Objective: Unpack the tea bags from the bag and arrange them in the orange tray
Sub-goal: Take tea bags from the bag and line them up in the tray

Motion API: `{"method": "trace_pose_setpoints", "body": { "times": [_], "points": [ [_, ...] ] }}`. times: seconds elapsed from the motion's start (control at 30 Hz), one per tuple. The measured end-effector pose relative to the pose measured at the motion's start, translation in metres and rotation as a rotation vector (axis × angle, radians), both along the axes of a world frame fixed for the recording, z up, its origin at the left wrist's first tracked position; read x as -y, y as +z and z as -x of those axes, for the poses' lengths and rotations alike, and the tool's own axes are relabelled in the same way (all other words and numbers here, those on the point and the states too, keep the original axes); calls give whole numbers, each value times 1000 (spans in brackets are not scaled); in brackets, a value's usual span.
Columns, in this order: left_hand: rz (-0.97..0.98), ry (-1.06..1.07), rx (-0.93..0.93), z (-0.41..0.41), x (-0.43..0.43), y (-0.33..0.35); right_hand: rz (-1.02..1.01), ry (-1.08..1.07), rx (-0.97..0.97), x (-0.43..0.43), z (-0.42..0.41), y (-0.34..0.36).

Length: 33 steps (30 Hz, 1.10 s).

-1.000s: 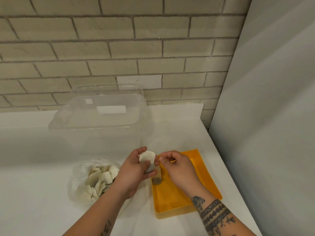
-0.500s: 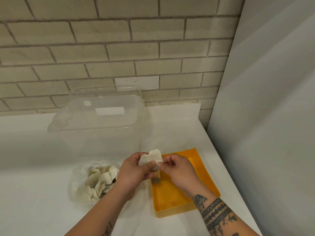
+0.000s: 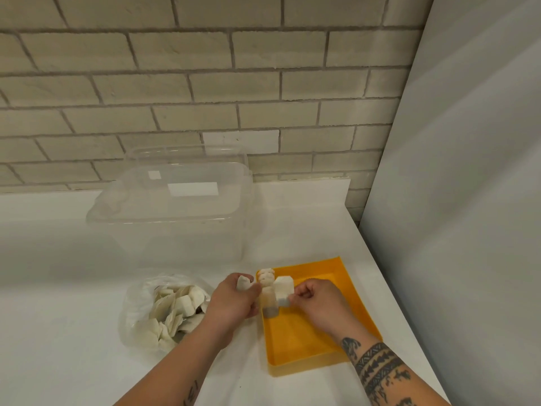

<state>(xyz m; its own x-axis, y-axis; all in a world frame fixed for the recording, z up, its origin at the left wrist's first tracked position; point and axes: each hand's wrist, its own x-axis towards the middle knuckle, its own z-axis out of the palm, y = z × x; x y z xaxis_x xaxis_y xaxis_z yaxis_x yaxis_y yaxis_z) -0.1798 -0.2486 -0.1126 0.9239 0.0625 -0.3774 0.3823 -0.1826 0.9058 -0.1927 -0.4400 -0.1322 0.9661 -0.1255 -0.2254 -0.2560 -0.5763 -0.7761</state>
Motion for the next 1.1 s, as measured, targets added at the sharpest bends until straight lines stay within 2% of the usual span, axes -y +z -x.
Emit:
{"method": "trace_pose_setpoints", "body": {
  "times": [0.2, 0.77, 0.97, 1.1],
  "points": [
    [-199, -127, -29, 4, 4, -7, 141, 76, -107, -21, 3, -16],
    [-195, -140, -39, 5, 2, -9, 169, 19, -109, -38, -2, -24],
    [-125, -97, 1, 6, 0, -3, 155, -27, -88, -30, -2, -22],
    [119, 83, 49, 7, 2, 11, 38, -35, 41, -21, -2, -3]
  ]
}}
